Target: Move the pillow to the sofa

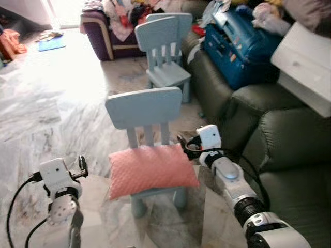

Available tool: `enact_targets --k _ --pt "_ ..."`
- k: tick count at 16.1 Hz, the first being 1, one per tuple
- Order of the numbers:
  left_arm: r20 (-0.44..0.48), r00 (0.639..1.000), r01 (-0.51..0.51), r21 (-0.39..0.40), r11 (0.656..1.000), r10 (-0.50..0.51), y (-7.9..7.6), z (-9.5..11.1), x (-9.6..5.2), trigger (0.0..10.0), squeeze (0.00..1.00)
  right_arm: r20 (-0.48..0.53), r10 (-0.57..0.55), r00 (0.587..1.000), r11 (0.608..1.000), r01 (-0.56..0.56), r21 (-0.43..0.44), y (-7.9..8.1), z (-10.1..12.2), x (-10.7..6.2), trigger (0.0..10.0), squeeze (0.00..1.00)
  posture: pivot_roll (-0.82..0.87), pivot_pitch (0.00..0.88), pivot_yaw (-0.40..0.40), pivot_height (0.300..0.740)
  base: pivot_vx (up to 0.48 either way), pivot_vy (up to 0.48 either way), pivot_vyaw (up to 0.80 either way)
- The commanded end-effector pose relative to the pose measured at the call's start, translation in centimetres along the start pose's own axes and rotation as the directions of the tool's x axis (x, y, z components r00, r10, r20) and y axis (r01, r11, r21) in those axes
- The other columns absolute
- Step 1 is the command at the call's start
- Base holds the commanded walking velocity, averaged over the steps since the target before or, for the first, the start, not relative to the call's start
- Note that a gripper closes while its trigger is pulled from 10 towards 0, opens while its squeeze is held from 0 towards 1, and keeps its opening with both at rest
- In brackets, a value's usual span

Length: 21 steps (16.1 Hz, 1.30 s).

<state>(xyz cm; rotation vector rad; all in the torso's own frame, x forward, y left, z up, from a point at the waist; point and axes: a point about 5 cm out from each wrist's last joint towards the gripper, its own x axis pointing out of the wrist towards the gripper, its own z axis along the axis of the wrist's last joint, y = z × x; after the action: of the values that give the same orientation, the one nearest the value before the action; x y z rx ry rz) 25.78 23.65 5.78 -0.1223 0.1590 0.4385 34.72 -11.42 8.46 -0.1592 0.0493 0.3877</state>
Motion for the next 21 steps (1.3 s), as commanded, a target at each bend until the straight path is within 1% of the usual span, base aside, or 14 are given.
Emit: enact_targets --k 1,2,3,4,5,6,8,9,11,12,14,19,20,21 --pt "0.001 0.999 -0.05 0.009 0.999 0.05 0.6 0.3 0.1 10.0 0.0 -0.01 -0.009 1.0 1.0 0.009 -0.006 -0.2 0.0 0.0 10.0 0.0 -0.13 0.107 0.025 0.74 0.0 0.0 0.0" --pt "0.006 0.998 -0.066 0.013 0.998 0.066 0.7 0.4 0.1 10.0 0.0 -0.011 0.003 1.0 1.0 -0.003 -0.003 -0.1 0.1 0.1 10.0 0.0 -0.13 0.107 0.024 0.74 0.0 0.0 0.0" --pt "0.093 0.994 0.051 -0.01 0.999 -0.05 0.3 1.2 -0.1 10.0 0.0 -0.014 0.011 1.0 0.999 -0.011 -0.031 0.2 0.2 0.3 10.0 0.0 -0.13 0.107 0.024 0.74 0.0 0.0 0.0" --pt "0.113 0.993 0.018 0.044 0.999 -0.023 0.8 1.2 -0.3 10.0 0.0 -0.005 0.005 1.0 0.998 -0.006 -0.055 0.4 0.4 0.4 10.0 0.0 -0.13 0.107 0.024 0.74 0.0 0.0 0.0" --pt "0.111 0.994 0.009 0.036 0.999 -0.013 0.8 1.0 -0.4 10.0 0.0 0.018 0.009 1.0 0.999 -0.008 -0.048 0.6 0.5 0.4 10.0 0.0 -0.13 0.108 0.023 0.74 0.0 0.0 0.0" --pt "0.091 0.995 0.029 0.007 1.0 -0.03 0.6 0.8 -0.6 10.0 0.0 0.027 0.003 1.0 0.999 -0.002 -0.05 0.8 0.6 0.4 10.0 0.0 -0.13 0.108 0.022 0.74 0.0 0.0 0.0" --pt "0.091 0.995 0.041 -0.011 0.999 -0.04 0.1 0.5 -1.0 10.0 0.0 -0.005 0.003 1.0 0.998 -0.004 -0.063 0.8 0.5 0.5 10.0 0.0 -0.12 0.106 0.02 0.74 0.0 0.0 0.0" --pt "0.083 0.996 0.04 -0.022 0.999 -0.038 -0.1 0.4 -1.0 10.0 0.0 -0.004 0.009 1.0 0.999 -0.009 -0.038 0.8 0.4 0.5 10.0 0.0 -0.12 0.105 0.019 0.74 0.0 0.0 0.0" --pt "0.081 0.994 0.073 -0.042 0.996 -0.07 -0.6 0.3 -1.1 10.0 0.0 0.026 0.032 0.999 0.996 -0.029 -0.088 0.8 0.8 0.4 10.0 0.0 -0.12 0.106 0.019 0.74 0.0 0.0 0.4" --pt "0.086 0.994 0.075 -0.027 0.997 -0.072 -0.7 0.3 -1.1 10.0 0.0 0.023 0.032 0.999 0.997 -0.03 -0.074 0.8 0.8 0.5 10.0 0.0 -0.13 0.105 0.02 0.74 0.0 0.0 0.8" --pt "0.083 0.993 0.082 -0.024 0.996 -0.08 -0.6 0.3 -1.1 10.0 0.0 0.023 0.025 0.999 0.996 -0.023 -0.083 0.6 0.8 0.4 10.0 0.0 -0.12 0.102 0.02 0.74 0.0 0.0 0.8" --pt "0.085 0.993 0.08 0.005 0.997 -0.08 -0.3 0.4 -1.0 10.0 0.0 0.02 0.029 0.999 0.996 -0.028 -0.081 0.9 0.8 0.6 10.0 0.0 -0.11 0.093 0.022 0.74 0.0 0.0 0.8" --pt "0.085 0.993 0.086 -0.001 0.996 -0.085 -0.3 0.4 -1.0 10.0 0.0 0.022 0.028 0.999 0.996 -0.026 -0.079 1.0 0.8 0.6 10.0 0.0 -0.11 0.09 0.022 0.74 0.0 0.0 0.8" --pt "0.086 0.993 0.087 -0.002 0.996 -0.086 -0.3 0.4 -1.0 10.0 0.0 0.026 0.023 0.999 0.998 -0.022 -0.053 1.0 0.9 0.6 10.0 0.0 -0.11 0.09 0.022 0.74 0.0 0.0 0.0"
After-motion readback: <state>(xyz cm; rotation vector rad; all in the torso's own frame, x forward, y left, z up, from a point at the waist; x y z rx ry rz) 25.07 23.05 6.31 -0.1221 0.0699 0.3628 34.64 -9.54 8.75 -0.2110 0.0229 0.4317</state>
